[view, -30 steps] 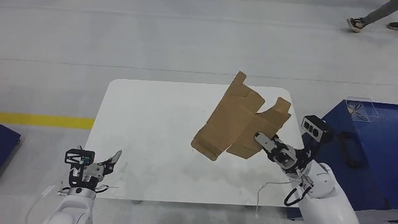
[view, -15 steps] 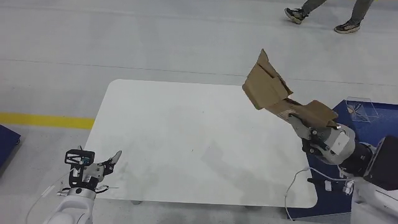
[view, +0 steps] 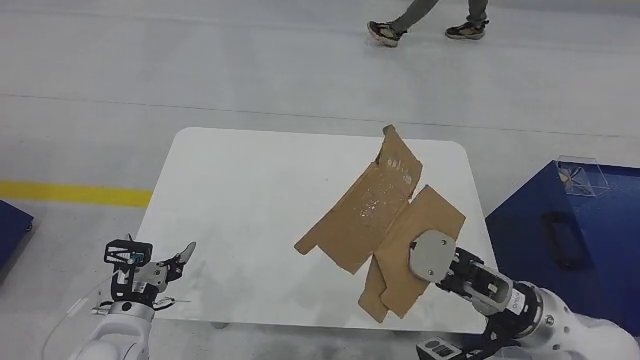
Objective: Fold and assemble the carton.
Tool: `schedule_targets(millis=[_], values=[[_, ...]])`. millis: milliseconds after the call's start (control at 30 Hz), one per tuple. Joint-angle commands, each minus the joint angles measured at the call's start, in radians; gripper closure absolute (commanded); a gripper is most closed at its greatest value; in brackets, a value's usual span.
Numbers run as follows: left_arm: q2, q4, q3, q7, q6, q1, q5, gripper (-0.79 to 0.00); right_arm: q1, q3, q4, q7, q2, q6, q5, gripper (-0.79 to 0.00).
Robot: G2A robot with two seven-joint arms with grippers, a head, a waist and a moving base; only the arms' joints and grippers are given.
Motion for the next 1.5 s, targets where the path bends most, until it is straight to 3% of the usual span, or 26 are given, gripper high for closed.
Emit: schedule_targets(millis=[0,100,233,367,467,567,667,733,900,967,1067,1167,1467], values=[[0.000,0.000,0.000,0.000,0.000,0.000,0.000,-0.785,-0.028,-0.047,0.000,0.039,-0.001,0.096,-0.127,0.000],[0.000,0.000,0.000,0.000,0.000,0.000,0.000,-0.785,-0.046,-0.101,0.000,0.068,-0.002,0.114,-0.161,0.000],[0.000,0.000,0.000,0.000,0.000,0.000,0.000,-0.785,-0.020,-0.112,0.000,0.034,0.001,-0.013,0.082,0.000],[0.000,0.000,0.000,0.000,0.000,0.000,0.000,-0.785,0.043,-0.023,0.000,-0.047,0.008,-0.312,0.599,0.000],[0.000,0.000,0.000,0.000,0.000,0.000,0.000,-0.785,0.074,0.058,0.000,-0.027,0.016,-0.582,0.941,0.000],[0.000,0.000,0.000,0.000,0.000,0.000,0.000,-0.785,0.106,0.093,0.071,0.075,0.025,-0.828,1.247,0.000],[0.000,0.000,0.000,0.000,0.000,0.000,0.000,-0.785,0.160,0.035,0.212,0.235,0.039,-1.079,1.544,0.000],[0.000,0.000,0.000,0.000,0.000,0.000,0.000,-0.785,0.198,-0.099,0.280,0.379,0.060,-1.084,1.781,0.000],[0.000,0.000,0.000,0.000,0.000,0.000,0.000,-0.785,0.324,-0.386,0.481,0.888,0.130,-1.084,2.439,0.000],[0.000,0.000,0.000,0.000,0.000,0.000,0.000,-0.785,0.370,-0.465,0.548,1.095,0.153,-1.084,2.673,0.000],[0.000,0.000,0.000,0.000,0.000,0.000,0.000,-0.785,0.404,-0.549,0.669,1.286,0.169,-1.084,2.937,0.000],[0.000,0.000,0.000,0.000,0.000,0.000,0.000,-0.785,0.426,-0.616,0.736,1.386,0.171,-1.083,3.114,0.000],[0.000,0.000,0.000,0.000,0.000,0.000,0.000,-0.785,0.426,-0.616,0.736,1.386,0.171,-1.083,3.114,0.000]])
